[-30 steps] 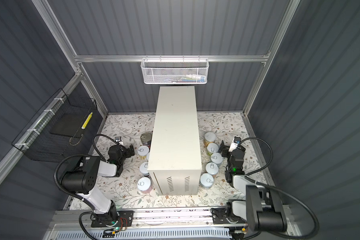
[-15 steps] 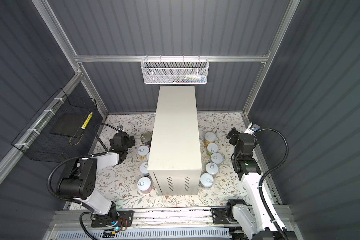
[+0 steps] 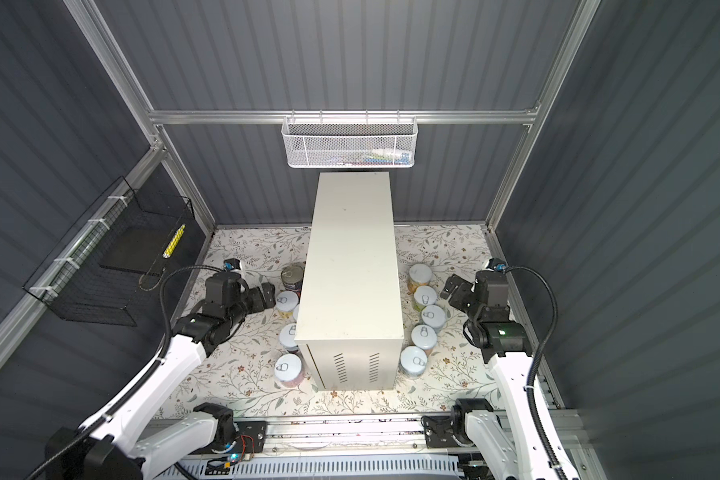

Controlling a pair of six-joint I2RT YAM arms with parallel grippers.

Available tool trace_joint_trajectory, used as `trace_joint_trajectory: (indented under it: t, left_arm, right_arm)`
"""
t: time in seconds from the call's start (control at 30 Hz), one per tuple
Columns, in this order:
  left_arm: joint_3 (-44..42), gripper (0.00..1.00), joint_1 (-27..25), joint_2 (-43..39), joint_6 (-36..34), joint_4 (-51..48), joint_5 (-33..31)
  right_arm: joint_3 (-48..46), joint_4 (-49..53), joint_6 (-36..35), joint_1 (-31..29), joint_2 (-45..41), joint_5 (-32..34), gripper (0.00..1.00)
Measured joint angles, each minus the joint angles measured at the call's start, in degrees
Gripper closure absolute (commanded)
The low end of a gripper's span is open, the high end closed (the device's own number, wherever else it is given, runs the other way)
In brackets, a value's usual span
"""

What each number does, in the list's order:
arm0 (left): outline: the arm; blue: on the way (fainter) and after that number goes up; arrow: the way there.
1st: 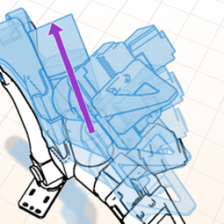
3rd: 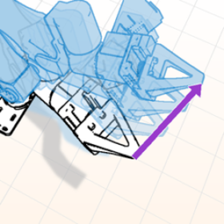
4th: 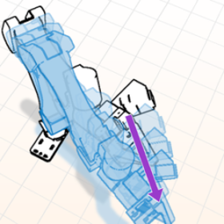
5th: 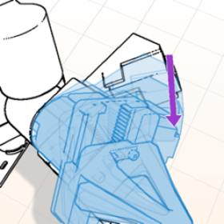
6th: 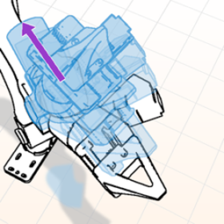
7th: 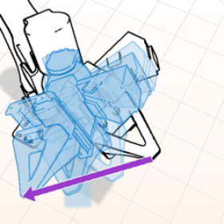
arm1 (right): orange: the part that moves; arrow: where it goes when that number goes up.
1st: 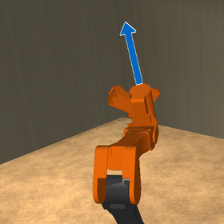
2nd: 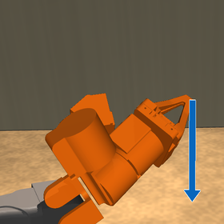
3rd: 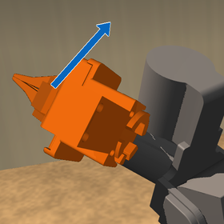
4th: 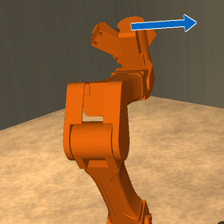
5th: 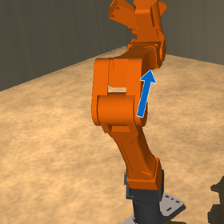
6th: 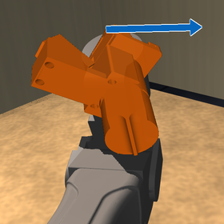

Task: Place and organize the canned foods onto the counter
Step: 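Lower the left gripper over the pink-labelled can while the right gripper approaches its cans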

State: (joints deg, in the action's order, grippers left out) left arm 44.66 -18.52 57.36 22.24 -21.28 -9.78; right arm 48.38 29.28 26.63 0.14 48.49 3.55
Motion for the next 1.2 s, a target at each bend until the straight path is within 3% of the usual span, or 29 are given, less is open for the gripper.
trace_joint_trajectory:
  t: [0.27,0.47,0.63,0.8,1.0,1.2]
  left_arm:
    - [3.6,0.0,-2.2,-9.1,7.2,-20.7,6.2]
    - [3.1,0.01,-3.6,-12.6,11.5,-27.0,11.0]
    - [-0.3,0.01,-8.2,-12.9,14.5,-29.8,12.8]
    - [-2.6,0.0,-14.5,-11.5,18.0,-27.8,11.6]
    - [-5.7,0.01,-28.2,-3.9,23.2,-23.8,5.2]
    - [-6.2,0.01,-31.5,-3.6,26.5,-22.5,-0.2]
  right_arm:
    - [2.0,3.5,0.4,-0.3,2.7,-3.5,0.01]
    - [2.6,3.9,0.2,-0.7,5.1,-4.5,0.01]
    - [2.6,3.9,-0.2,-1.4,6.5,-5.0,0.01]
    - [2.9,3.7,-0.7,-1.9,7.7,-5.4,0.01]
    - [2.9,3.7,-1.2,-2.0,7.8,-5.4,0.01]
    - [3.0,3.7,-1.4,-2.0,7.8,-5.4,0.01]
